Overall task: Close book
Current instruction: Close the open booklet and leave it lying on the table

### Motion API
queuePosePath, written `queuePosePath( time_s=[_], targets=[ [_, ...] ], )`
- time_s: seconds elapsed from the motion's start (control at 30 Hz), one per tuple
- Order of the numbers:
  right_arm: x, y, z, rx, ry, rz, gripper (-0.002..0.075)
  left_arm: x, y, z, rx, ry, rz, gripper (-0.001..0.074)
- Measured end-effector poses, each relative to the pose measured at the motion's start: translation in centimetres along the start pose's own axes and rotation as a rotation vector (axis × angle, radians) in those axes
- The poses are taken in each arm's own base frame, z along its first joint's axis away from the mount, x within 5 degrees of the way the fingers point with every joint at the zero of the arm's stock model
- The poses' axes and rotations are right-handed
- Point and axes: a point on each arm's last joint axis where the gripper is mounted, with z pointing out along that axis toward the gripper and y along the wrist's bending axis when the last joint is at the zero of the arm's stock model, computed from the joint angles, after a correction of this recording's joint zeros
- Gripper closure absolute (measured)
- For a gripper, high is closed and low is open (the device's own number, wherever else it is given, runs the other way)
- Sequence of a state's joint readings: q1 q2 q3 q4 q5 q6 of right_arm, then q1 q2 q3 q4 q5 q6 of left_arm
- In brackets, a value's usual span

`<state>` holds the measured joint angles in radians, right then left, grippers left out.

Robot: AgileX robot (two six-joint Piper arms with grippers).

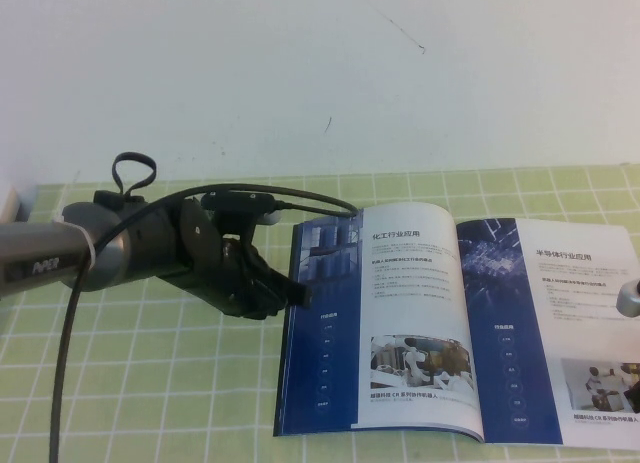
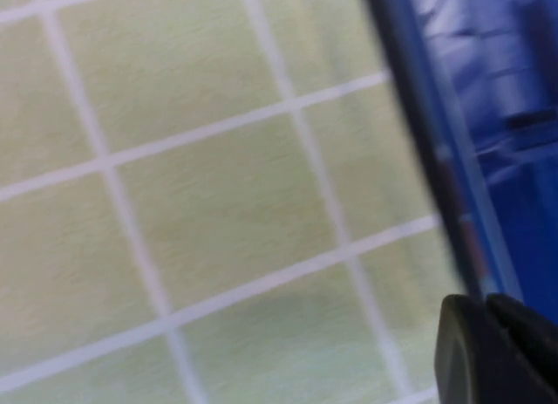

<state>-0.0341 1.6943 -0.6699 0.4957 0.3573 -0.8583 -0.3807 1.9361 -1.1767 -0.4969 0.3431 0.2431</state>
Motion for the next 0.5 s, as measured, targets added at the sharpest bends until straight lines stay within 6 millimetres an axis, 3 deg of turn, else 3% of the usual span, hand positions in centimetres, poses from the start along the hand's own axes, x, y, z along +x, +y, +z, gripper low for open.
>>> queuePosePath(
  time_s=[0.17,0.5],
  targets=[
    [0.0,0.0,0.0,0.000,0.000,0.000,0.0729,-0.2,0.3,0.6,-0.072,0.079,0.014,0.0738],
    [0.0,0.0,0.0,-0.001,0.001,0.000,0.0729,0.4,-2.7,1.3,-0.100,0.095,0.136,0.0738]
  ],
)
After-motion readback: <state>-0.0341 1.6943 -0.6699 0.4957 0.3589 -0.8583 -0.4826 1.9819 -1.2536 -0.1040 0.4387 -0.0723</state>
